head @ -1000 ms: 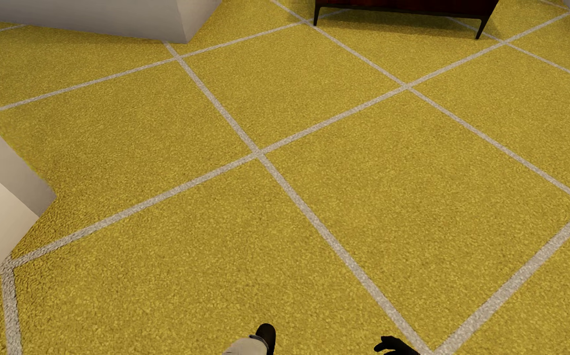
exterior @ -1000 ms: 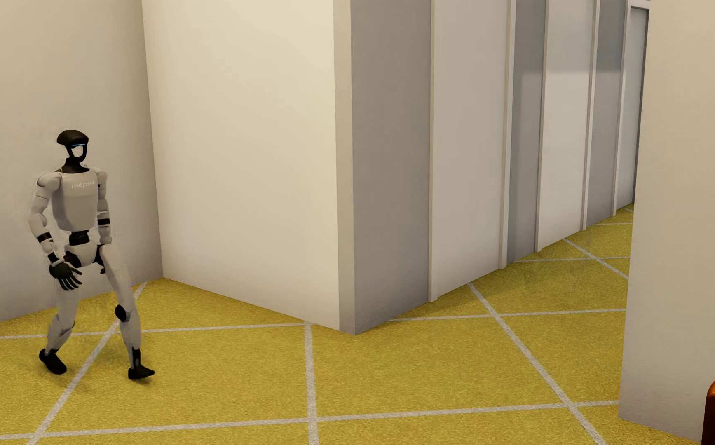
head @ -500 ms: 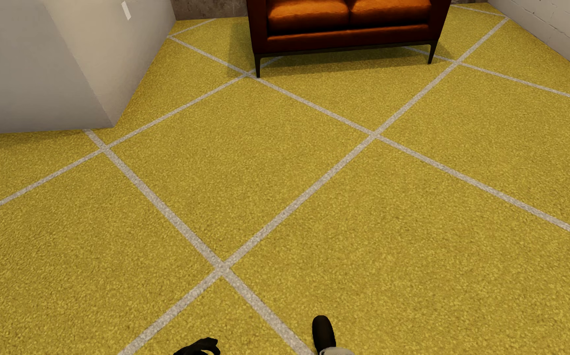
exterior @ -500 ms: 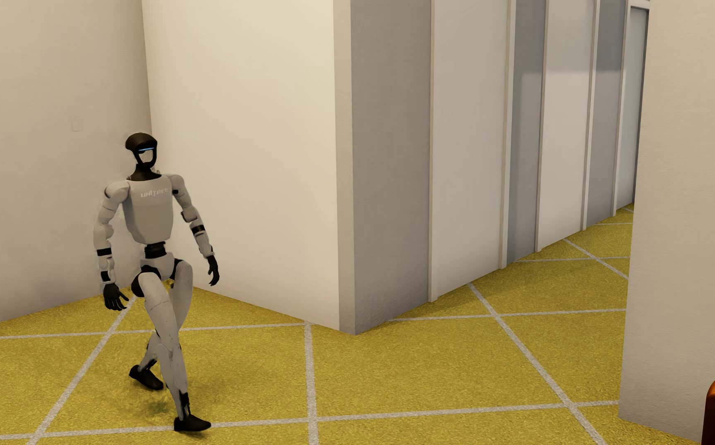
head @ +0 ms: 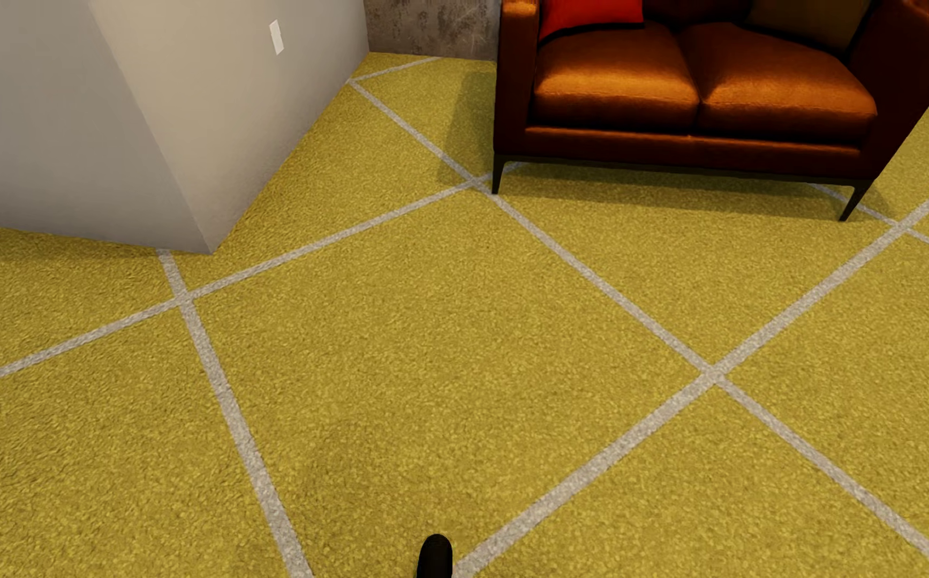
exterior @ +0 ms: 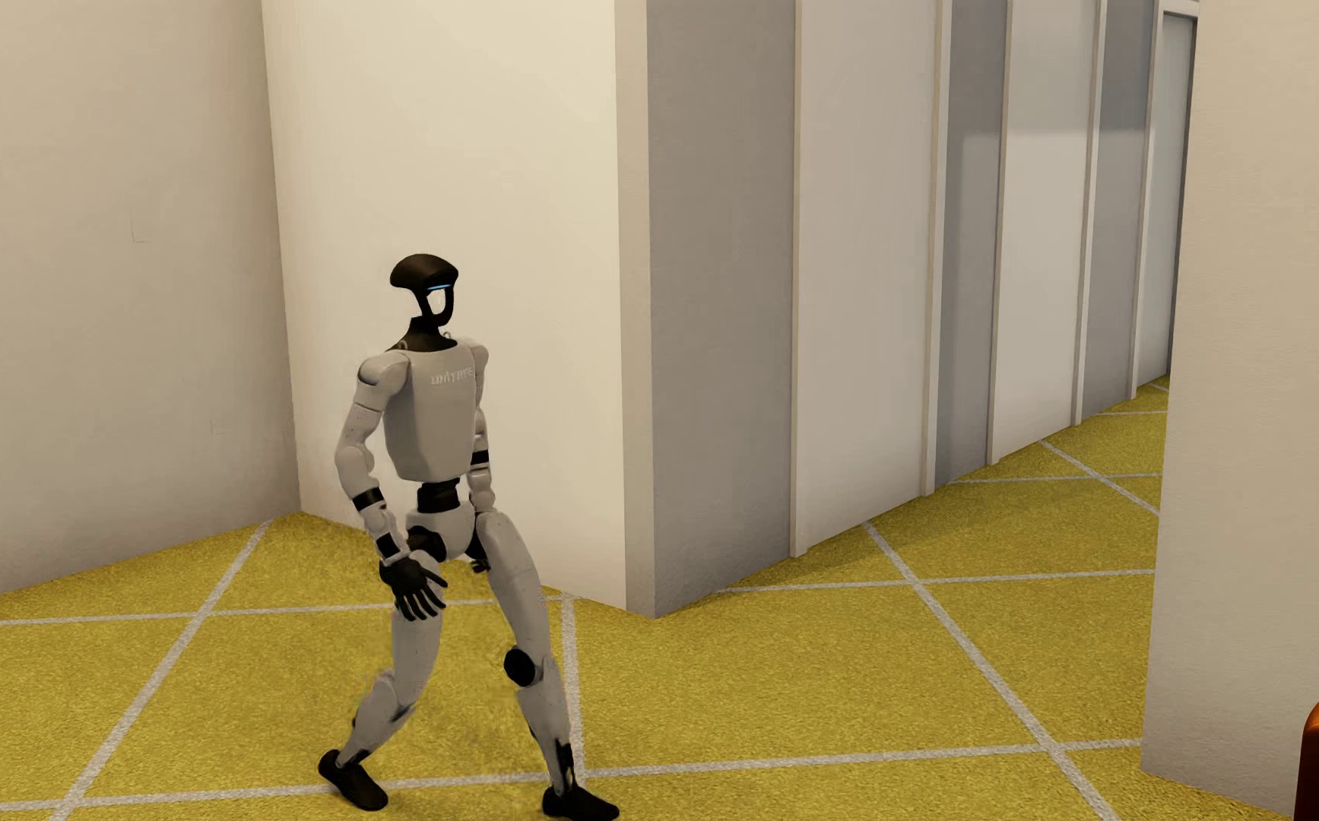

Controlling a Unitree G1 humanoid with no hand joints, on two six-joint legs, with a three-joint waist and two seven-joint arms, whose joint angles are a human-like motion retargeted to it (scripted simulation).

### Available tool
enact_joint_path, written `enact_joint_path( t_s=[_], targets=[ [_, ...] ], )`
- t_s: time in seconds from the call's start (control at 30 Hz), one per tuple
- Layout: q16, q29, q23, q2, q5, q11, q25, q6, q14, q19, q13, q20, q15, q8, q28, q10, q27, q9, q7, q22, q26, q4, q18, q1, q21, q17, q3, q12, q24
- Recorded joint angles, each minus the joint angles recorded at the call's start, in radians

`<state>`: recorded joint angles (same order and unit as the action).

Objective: Walk around the corner

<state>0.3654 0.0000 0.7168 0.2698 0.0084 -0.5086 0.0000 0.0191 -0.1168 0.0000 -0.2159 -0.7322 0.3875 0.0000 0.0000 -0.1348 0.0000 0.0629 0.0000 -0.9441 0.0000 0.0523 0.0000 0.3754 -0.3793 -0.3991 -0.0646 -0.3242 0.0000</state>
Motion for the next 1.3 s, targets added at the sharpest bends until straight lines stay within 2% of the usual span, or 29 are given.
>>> enact_joint_path(
  t_s=[0.03,0.07,0.1,0.13,0.17,0.2,0.23,0.3,0.33,0.37,0.4,0.43,0.47,0.5,0.53,0.57,0.6,0.63,0.77,0.83,0.9,0.93,1.0,1.03,1.1,1.13,1.17,1.23,1.3],
  targets=[
    [0.003,0.0,0.01,0.03,-0.005,-0.029,0.0,0.013,0.345,0.0,-0.008,-0.016,0.006,0.0,0.0,-0.36,0.0,0.009,0.0,-0.013,0.0,0.017,0.0,0.034,0.035,0.006,-0.017,-0.01,0.0],
    [0.007,0.0,0.036,0.046,-0.015,-0.096,0.0,0.029,0.229,0.0,-0.024,-0.018,-0.037,0.0,0.0,-0.394,0.0,0.009,0.0,-0.023,0.0,0.051,0.0,0.037,0.067,0.015,-0.021,-0.02,0.0],
    [0.01,0.0,0.068,-0.008,-0.068,-0.266,0.0,0.072,0.06,0.0,-0.037,-0.004,-0.179,0.0,0.0,-0.396,0.0,0.005,0.0,-0.035,0.0,0.106,0.0,0.037,0.078,0.033,-0.015,-0.03,0.0],
    [0.015,0.0,0.114,-0.064,-0.111,-0.496,0.0,0.092,-0.054,0.0,-0.06,-0.012,-0.366,0.0,0.0,-0.468,0.0,0.025,0.0,-0.052,0.0,0.147,0.0,0.016,0.069,0.048,0.004,-0.035,0.0],
    [0.019,0.0,0.138,-0.179,-0.14,-0.722,0.0,0.098,-0.077,0.0,-0.078,0.004,-0.352,0.0,0.0,-0.501,0.0,0.037,0.0,-0.045,0.0,0.179,0.0,-0.019,0.062,0.054,0.023,-0.027,0.0],
    [0.026,0.0,0.157,-0.284,-0.156,-0.83,0.0,0.097,-0.062,0.0,-0.085,0.032,-0.239,0.0,0.0,-0.488,0.0,0.069,0.0,-0.018,0.0,0.194,0.0,-0.1,0.041,0.056,0.025,-0.019,0.0],
    [0.023,0.0,0.186,-0.382,-0.146,-0.793,0.0,0.069,-0.009,0.0,-0.089,0.059,-0.196,0.0,0.0,-0.467,0.0,0.073,0.0,-0.002,0.0,0.186,0.0,-0.165,0.017,0.056,0.072,0.0,0.0],
    [0.039,0.0,0.193,-0.483,-0.134,-0.459,0.0,0.011,0.118,0.0,-0.123,0.07,-0.165,0.0,0.0,-0.442,0.0,0.079,0.0,0.083,0.0,0.18,0.0,-0.286,0.004,0.036,0.186,0.041,0.0],
    [0.038,0.0,0.189,-0.506,-0.139,-0.243,0.0,-0.012,0.183,0.0,-0.154,0.099,-0.209,0.0,0.0,-0.417,0.0,0.069,0.0,0.109,0.0,0.176,0.0,-0.341,0.025,0.029,0.211,0.063,0.0],
    [0.045,0.0,0.189,-0.512,-0.145,-0.054,0.0,-0.025,0.242,0.0,-0.178,0.135,-0.447,0.0,0.0,-0.403,0.0,0.062,0.0,0.144,0.0,0.175,0.0,-0.389,0.014,0.028,0.224,0.081,0.0],
    [0.06,0.0,0.195,-0.567,-0.161,-0.003,0.0,-0.041,0.31,0.0,-0.202,0.168,-0.73,0.0,0.0,-0.422,0.0,0.034,0.0,0.175,0.0,0.16,0.0,-0.396,0.024,0.03,0.239,0.099,0.0],
    [0.076,0.0,0.198,-0.584,-0.188,-0.035,0.0,-0.035,0.38,0.0,-0.227,0.19,-0.802,0.0,0.0,-0.439,0.0,0.029,0.0,0.202,0.0,0.159,0.0,-0.445,0.017,0.031,0.258,0.111,0.0],
    [0.086,0.0,0.194,-0.557,-0.198,-0.124,0.0,-0.035,0.415,0.0,-0.25,0.198,-0.678,0.0,0.0,-0.48,0.0,0.043,0.0,0.225,0.0,0.159,0.0,-0.504,0.028,0.032,0.282,0.117,0.0],
    [0.08,0.0,0.215,-0.538,-0.172,-0.16,0.0,-0.056,0.371,0.0,-0.236,0.215,-0.525,0.0,0.0,-0.563,0.0,0.043,0.0,0.23,0.0,0.142,0.0,-0.485,-0.001,0.029,0.306,0.123,0.0],
    [0.044,0.0,0.239,-0.507,-0.176,-0.2,0.0,-0.076,0.246,0.0,-0.211,0.254,-0.418,0.0,0.0,-0.675,0.0,0.049,0.0,0.206,0.0,0.123,0.0,-0.434,-0.012,0.028,0.332,0.135,0.0],
    [0.032,0.0,0.251,-0.465,-0.2,-0.204,0.0,-0.094,0.087,0.0,-0.172,0.204,-0.362,0.0,0.0,-0.742,0.0,0.069,0.0,0.216,0.0,0.11,0.0,-0.383,-0.023,0.006,0.332,0.154,0.0],
    [0.008,0.0,0.265,-0.425,-0.209,-0.182,0.0,-0.111,-0.021,0.0,-0.145,0.164,-0.322,0.0,0.0,-0.776,0.0,0.071,0.0,0.198,0.0,0.084,0.0,-0.326,-0.014,-0.008,0.298,0.167,0.0],
    [0.001,0.0,0.245,-0.386,-0.239,-0.162,0.0,-0.115,-0.052,0.0,-0.135,0.151,-0.295,0.0,0.0,-0.796,0.0,0.068,0.0,0.219,0.0,0.065,0.0,-0.252,0.026,-0.013,0.264,0.152,0.0],
    [-0.014,0.0,0.122,-0.191,-0.295,-0.119,0.0,-0.079,0.018,0.0,-0.131,0.052,-0.167,0.0,0.0,-0.678,0.0,0.048,0.0,0.137,0.0,-0.027,0.0,-0.011,0.05,-0.013,0.147,0.061,0.0],
    [-0.003,0.0,0.069,-0.084,-0.274,-0.08,0.0,-0.055,0.064,0.0,-0.116,0.046,-0.123,0.0,0.0,-0.529,0.0,0.035,0.0,0.092,0.0,-0.055,0.0,0.084,0.042,-0.003,0.091,0.003,0.0],
    [0.016,0.0,0.03,-0.003,-0.234,-0.05,0.0,-0.043,0.209,0.0,-0.081,0.004,-0.073,0.0,0.0,-0.432,0.0,0.028,0.0,0.034,0.0,-0.079,0.0,0.158,0.043,-0.01,0.032,-0.044,0.0],
    [0.025,0.0,0.015,0.018,-0.232,-0.057,0.0,-0.032,0.207,0.0,-0.05,-0.026,-0.049,0.0,0.0,-0.426,0.0,0.034,0.0,0.003,0.0,-0.1,0.0,0.189,0.015,-0.017,-0.015,-0.064,0.0],
    [0.035,0.0,-0.001,0.08,-0.258,-0.078,0.0,0.007,-0.079,0.0,-0.004,-0.051,-0.078,0.0,0.0,-0.559,0.0,0.06,0.0,-0.052,0.0,-0.105,0.0,0.283,0.006,-0.031,-0.092,-0.097,0.0],
    [0.033,0.0,0.0,0.105,-0.272,-0.092,0.0,0.028,-0.113,0.0,-0.008,-0.079,-0.153,0.0,0.0,-0.621,0.0,0.065,0.0,-0.093,0.0,-0.079,0.0,0.302,0.03,-0.031,-0.108,-0.088,0.0],
    [0.028,0.0,0.043,0.005,-0.289,-0.256,0.0,0.049,0.004,0.0,-0.042,-0.094,-0.357,0.0,0.0,-0.654,0.0,0.034,0.0,-0.106,0.0,-0.022,0.0,0.239,0.031,-0.025,-0.108,-0.1,0.0],
    [0.027,0.0,0.068,-0.083,-0.265,-0.396,0.0,0.054,0.071,0.0,-0.048,-0.064,-0.366,0.0,0.0,-0.654,0.0,0.027,0.0,-0.077,0.0,0.01,0.0,0.191,0.021,-0.02,-0.052,-0.112,0.0],
    [0.029,0.0,0.078,-0.156,-0.251,-0.55,0.0,0.066,0.119,0.0,-0.058,-0.074,-0.325,0.0,0.0,-0.629,0.0,0.049,0.0,-0.047,0.0,0.057,0.0,0.104,0.007,-0.017,0.013,-0.096,0.0],
    [0.034,0.0,0.099,-0.354,-0.199,-0.772,0.0,0.066,0.199,0.0,-0.11,-0.082,-0.189,0.0,0.0,-0.511,0.0,0.071,0.0,0.014,0.0,0.136,0.0,-0.109,-0.022,-0.006,0.119,-0.016,0.0],
    [0.041,0.0,0.125,-0.57,-0.151,-0.737,0.0,0.062,0.317,0.0,-0.158,0.037,-0.114,0.0,0.0,-0.397,0.0,0.078,0.0,0.12,0.0,0.167,0.0,-0.311,-0.088,-0.012,0.221,0.058,0.0]
  ],
)
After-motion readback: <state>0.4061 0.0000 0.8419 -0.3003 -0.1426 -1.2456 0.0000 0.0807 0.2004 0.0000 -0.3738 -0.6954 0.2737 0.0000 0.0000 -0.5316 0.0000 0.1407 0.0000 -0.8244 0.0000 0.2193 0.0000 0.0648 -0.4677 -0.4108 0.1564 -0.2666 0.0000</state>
